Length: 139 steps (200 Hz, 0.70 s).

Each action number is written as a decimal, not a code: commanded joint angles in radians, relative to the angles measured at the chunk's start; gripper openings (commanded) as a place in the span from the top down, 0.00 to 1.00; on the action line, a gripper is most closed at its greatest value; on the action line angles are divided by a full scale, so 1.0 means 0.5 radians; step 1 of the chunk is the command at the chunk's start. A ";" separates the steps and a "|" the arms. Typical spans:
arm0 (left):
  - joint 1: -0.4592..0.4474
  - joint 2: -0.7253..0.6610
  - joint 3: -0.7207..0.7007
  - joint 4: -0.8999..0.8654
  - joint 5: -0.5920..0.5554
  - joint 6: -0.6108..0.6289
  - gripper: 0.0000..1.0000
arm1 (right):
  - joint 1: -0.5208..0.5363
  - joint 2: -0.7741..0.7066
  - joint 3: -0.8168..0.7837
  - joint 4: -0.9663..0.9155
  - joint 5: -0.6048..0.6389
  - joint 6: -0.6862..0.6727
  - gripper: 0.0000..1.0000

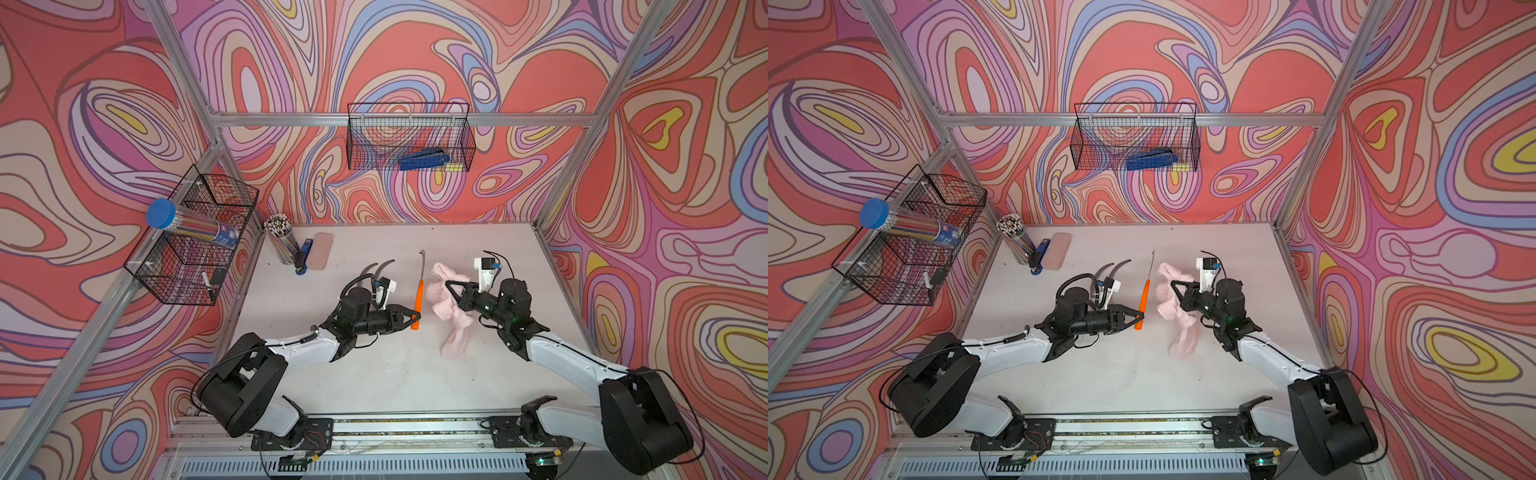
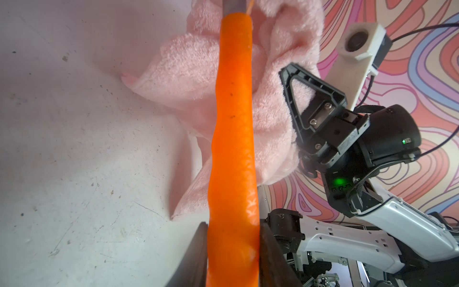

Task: Wipe small sickles with rags
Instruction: Wipe the small sickle.

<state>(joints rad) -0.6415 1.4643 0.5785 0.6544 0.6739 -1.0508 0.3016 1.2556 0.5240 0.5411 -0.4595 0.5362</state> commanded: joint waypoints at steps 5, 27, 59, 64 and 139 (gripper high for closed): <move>0.010 -0.029 -0.055 0.212 -0.038 -0.168 1.00 | 0.035 0.105 0.037 0.380 -0.180 0.084 1.00; 0.011 -0.057 -0.091 0.255 -0.068 -0.229 1.00 | 0.062 0.204 0.060 0.466 -0.188 0.100 1.00; 0.010 -0.175 -0.103 0.151 -0.105 -0.218 1.00 | 0.068 0.400 0.151 0.664 -0.311 0.207 1.00; 0.010 -0.193 -0.103 0.124 -0.111 -0.208 1.00 | 0.069 0.429 0.164 0.695 -0.321 0.227 1.00; 0.013 -0.304 0.028 -0.309 -0.110 -0.021 1.00 | 0.173 0.707 0.316 0.899 -0.425 0.343 1.00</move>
<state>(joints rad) -0.6411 1.3342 0.5415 0.5842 0.6262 -1.1118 0.3622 1.6127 0.6708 0.9276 -0.6380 0.6907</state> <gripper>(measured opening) 0.301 0.146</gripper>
